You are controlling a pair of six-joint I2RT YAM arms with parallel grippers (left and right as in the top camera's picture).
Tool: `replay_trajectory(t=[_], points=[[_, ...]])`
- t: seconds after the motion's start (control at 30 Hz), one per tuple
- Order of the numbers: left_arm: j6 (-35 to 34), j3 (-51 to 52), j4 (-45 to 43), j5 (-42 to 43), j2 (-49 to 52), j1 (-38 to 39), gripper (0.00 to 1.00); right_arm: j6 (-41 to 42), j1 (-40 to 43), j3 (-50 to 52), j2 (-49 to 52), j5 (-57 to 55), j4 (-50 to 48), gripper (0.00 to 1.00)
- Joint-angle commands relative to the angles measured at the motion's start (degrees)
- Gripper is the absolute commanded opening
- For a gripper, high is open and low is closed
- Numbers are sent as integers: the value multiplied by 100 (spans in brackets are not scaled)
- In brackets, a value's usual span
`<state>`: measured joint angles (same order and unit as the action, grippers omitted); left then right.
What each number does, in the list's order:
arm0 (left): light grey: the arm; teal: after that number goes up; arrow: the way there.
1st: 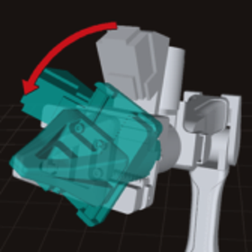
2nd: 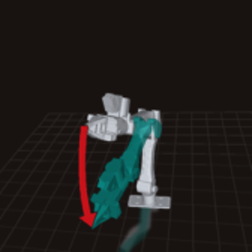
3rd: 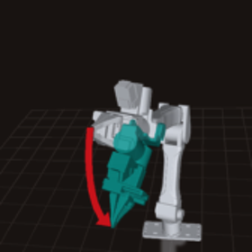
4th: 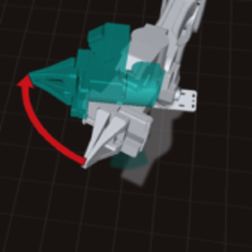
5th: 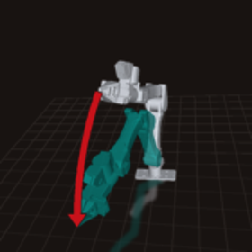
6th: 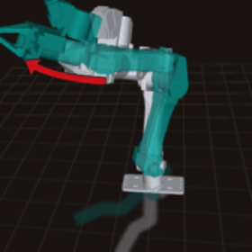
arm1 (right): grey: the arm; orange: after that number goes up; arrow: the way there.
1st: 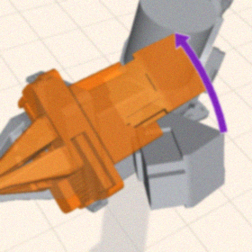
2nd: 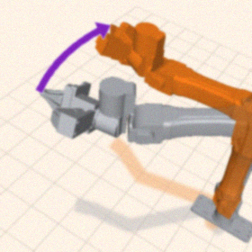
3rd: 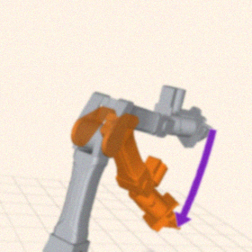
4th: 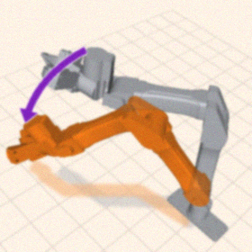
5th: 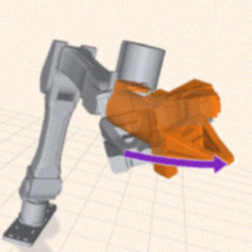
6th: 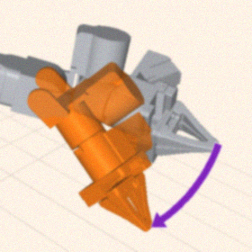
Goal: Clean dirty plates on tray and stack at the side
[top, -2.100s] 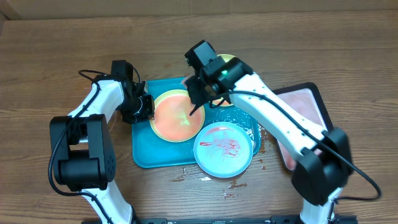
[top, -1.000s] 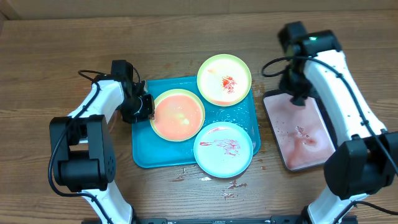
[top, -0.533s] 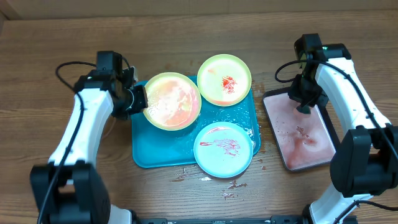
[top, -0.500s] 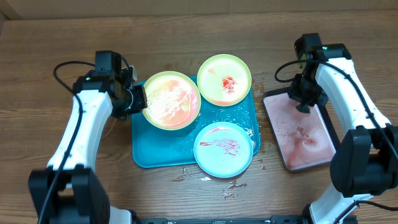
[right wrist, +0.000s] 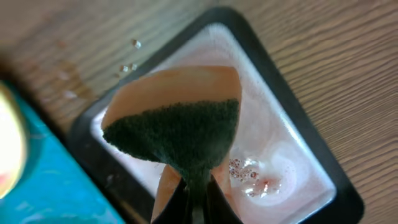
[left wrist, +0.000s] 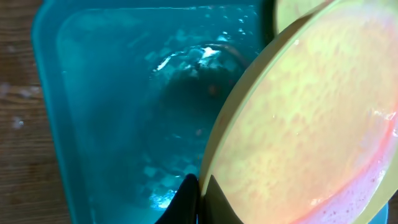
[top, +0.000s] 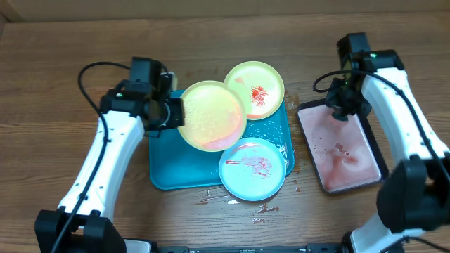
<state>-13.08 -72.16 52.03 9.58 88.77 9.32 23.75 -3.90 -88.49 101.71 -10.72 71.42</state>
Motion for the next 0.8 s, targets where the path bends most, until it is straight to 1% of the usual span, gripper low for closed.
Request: replay_trajectory(t=[0.0, 0.13, 0.3, 0.37, 0.4, 0.53, 0.77], points=[[-260, -87, -140, -103, -151, 205, 4, -133, -20, 7, -868, -33, -22, 4], [-391, -87, -225, -101, -142, 350, 5, -205, -20, -2, -1716, -133, -26, 4], [-417, -199, -262, -103, -26, 568, 4, -612, -20, -44, -2885, -142, 13, 4], [-420, -319, -262, -103, 72, 684, 4, -623, -20, -136, -3259, -142, 105, 4], [-431, -542, -256, -101, 232, 844, 4, -623, -20, -297, -3615, -140, 247, 4], [-433, -1213, -212, -101, 726, 1220, 4, -621, -20, -699, -4041, -138, 664, 4], [-428, -2876, 111, -122, 2000, 1921, 4, -621, -20, -1115, -4133, 15, 1285, 4]])
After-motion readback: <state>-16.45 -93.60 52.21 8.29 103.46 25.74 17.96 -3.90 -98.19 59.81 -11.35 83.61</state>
